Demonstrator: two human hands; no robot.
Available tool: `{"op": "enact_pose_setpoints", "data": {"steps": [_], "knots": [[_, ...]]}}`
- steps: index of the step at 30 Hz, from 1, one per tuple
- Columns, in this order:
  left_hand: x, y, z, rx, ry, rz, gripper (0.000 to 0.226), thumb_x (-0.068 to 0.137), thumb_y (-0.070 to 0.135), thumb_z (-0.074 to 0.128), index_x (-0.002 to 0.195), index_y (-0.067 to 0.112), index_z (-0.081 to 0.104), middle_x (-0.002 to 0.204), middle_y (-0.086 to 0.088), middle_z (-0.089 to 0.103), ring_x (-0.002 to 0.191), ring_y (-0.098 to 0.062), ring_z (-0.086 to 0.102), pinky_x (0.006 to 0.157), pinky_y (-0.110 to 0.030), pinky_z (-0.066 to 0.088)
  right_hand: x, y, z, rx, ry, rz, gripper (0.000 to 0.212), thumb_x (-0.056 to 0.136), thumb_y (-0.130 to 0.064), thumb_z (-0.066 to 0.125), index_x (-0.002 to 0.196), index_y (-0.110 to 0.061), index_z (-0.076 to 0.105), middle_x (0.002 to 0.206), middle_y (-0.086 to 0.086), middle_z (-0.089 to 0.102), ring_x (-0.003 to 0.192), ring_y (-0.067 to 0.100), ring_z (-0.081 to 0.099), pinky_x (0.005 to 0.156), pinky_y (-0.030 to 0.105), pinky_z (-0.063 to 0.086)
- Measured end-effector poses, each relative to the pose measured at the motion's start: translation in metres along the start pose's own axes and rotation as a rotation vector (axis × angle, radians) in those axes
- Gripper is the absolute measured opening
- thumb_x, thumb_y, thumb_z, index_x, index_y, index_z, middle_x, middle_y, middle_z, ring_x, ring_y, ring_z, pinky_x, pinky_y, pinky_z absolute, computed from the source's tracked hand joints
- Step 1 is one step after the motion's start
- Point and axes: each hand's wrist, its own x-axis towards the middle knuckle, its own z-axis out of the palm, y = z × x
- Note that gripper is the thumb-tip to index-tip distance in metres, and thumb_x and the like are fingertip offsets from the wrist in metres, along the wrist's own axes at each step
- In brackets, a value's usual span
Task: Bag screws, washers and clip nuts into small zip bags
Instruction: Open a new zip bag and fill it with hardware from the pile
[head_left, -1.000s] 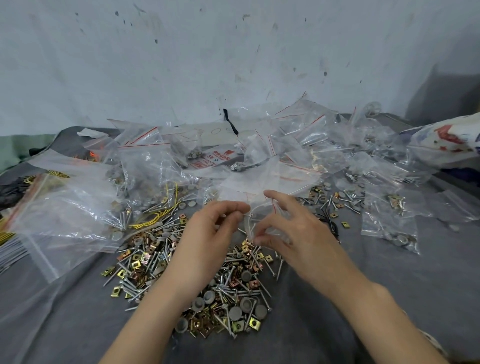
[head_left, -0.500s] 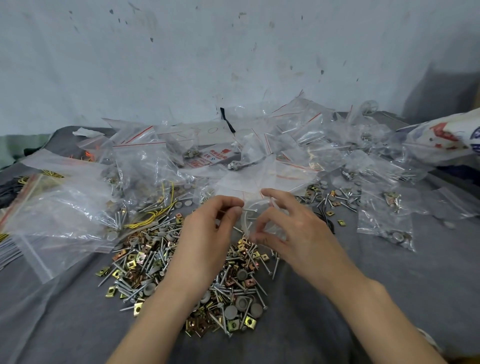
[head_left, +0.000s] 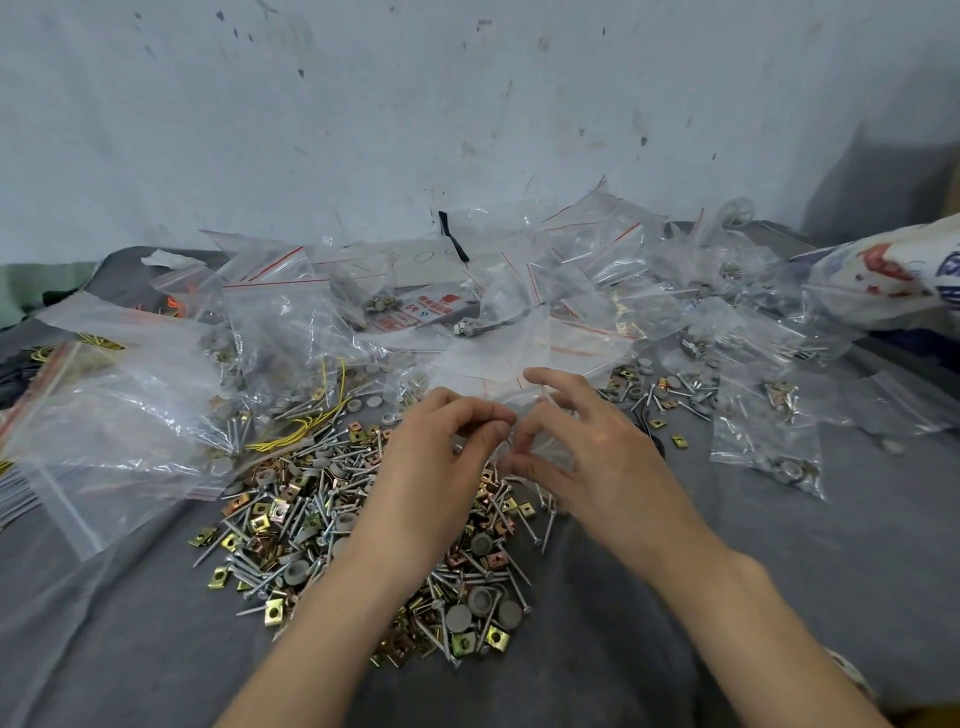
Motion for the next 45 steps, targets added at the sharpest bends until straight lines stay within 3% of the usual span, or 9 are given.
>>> {"op": "enact_pose_setpoints", "data": {"steps": [9, 12, 16, 19, 22, 24, 35, 39, 45], "knots": [[0.003, 0.002, 0.001, -0.117, 0.043, -0.011, 0.020, 0.099, 0.029, 0.055, 0.115, 0.032, 0.067, 0.105, 0.016, 0.064, 0.095, 0.004, 0.059, 0.074, -0.006, 0.042, 0.002, 0.007, -0.005, 0.110, 0.092, 0.045, 0.028, 0.087, -0.058, 0.061, 0.090, -0.031, 0.063, 0.145, -0.014, 0.046, 0.121, 0.012, 0.057, 0.099, 0.042, 0.047], [0.003, -0.004, -0.003, 0.021, -0.055, -0.014, 0.021, 0.100, 0.028, 0.054, 0.117, 0.029, 0.066, 0.103, 0.017, 0.065, 0.091, 0.003, 0.058, 0.074, -0.008, 0.043, 0.002, 0.011, -0.010, 0.153, 0.145, 0.088, 0.028, 0.084, -0.061, 0.061, 0.087, -0.033, 0.062, 0.141, -0.021, 0.047, 0.118, 0.000, 0.054, 0.092, 0.022, 0.042], [-0.004, -0.012, -0.005, 0.366, -0.318, 0.095, 0.024, 0.101, 0.032, 0.049, 0.120, 0.032, 0.063, 0.114, 0.015, 0.059, 0.109, -0.005, 0.050, 0.099, -0.028, 0.042, 0.004, 0.015, -0.020, 0.256, 0.236, 0.131, 0.021, 0.082, -0.050, 0.069, 0.085, -0.030, 0.067, 0.135, -0.017, 0.053, 0.120, -0.019, 0.045, 0.092, -0.003, 0.027], [-0.011, -0.013, -0.004, 0.516, -0.472, 0.138, 0.026, 0.102, 0.038, 0.045, 0.125, 0.038, 0.058, 0.122, 0.017, 0.053, 0.116, -0.008, 0.042, 0.103, -0.033, 0.036, 0.008, 0.018, -0.033, 0.334, 0.346, 0.156, 0.017, 0.080, -0.056, 0.068, 0.082, -0.040, 0.063, 0.131, -0.020, 0.054, 0.123, -0.017, 0.044, 0.099, 0.002, 0.028], [-0.015, -0.015, -0.002, 0.661, -0.510, 0.187, 0.028, 0.102, 0.041, 0.042, 0.126, 0.039, 0.056, 0.126, 0.016, 0.048, 0.117, -0.011, 0.041, 0.101, -0.032, 0.033, 0.008, 0.023, -0.042, 0.423, 0.442, 0.175, 0.012, 0.080, -0.055, 0.070, 0.083, -0.046, 0.064, 0.128, -0.025, 0.057, 0.128, -0.002, 0.051, 0.110, 0.032, 0.040], [-0.015, -0.014, 0.000, 0.700, -0.496, 0.195, 0.027, 0.102, 0.041, 0.041, 0.125, 0.039, 0.055, 0.127, 0.015, 0.047, 0.118, -0.011, 0.041, 0.100, -0.032, 0.032, 0.008, 0.026, -0.046, 0.453, 0.490, 0.189, 0.012, 0.079, -0.056, 0.072, 0.083, -0.048, 0.064, 0.128, -0.023, 0.058, 0.125, 0.002, 0.054, 0.108, 0.040, 0.043], [-0.012, -0.012, 0.010, 0.788, -0.457, 0.175, 0.025, 0.104, 0.038, 0.039, 0.125, 0.034, 0.052, 0.127, 0.011, 0.049, 0.123, -0.015, 0.042, 0.100, -0.032, 0.032, 0.008, 0.024, -0.057, 0.369, 0.520, 0.210, 0.015, 0.085, -0.053, 0.072, 0.086, -0.041, 0.063, 0.124, -0.020, 0.059, 0.118, -0.006, 0.054, 0.099, 0.016, 0.041], [-0.013, -0.010, 0.009, 0.677, -0.404, 0.144, 0.019, 0.102, 0.037, 0.041, 0.116, 0.031, 0.052, 0.118, 0.013, 0.055, 0.114, -0.012, 0.048, 0.099, -0.030, 0.036, 0.006, 0.022, -0.053, 0.289, 0.469, 0.196, 0.014, 0.083, -0.051, 0.068, 0.085, -0.039, 0.062, 0.123, -0.011, 0.058, 0.114, -0.009, 0.053, 0.096, 0.010, 0.036], [-0.005, -0.003, 0.004, 0.005, -0.137, -0.127, 0.012, 0.095, 0.026, 0.059, 0.106, 0.030, 0.057, 0.085, 0.011, 0.064, 0.076, -0.005, 0.062, 0.075, -0.030, 0.054, 0.004, 0.019, -0.052, 0.237, 0.378, 0.185, 0.011, 0.082, -0.051, 0.068, 0.083, -0.045, 0.059, 0.129, -0.008, 0.055, 0.118, 0.001, 0.053, 0.095, 0.002, 0.031]]}}
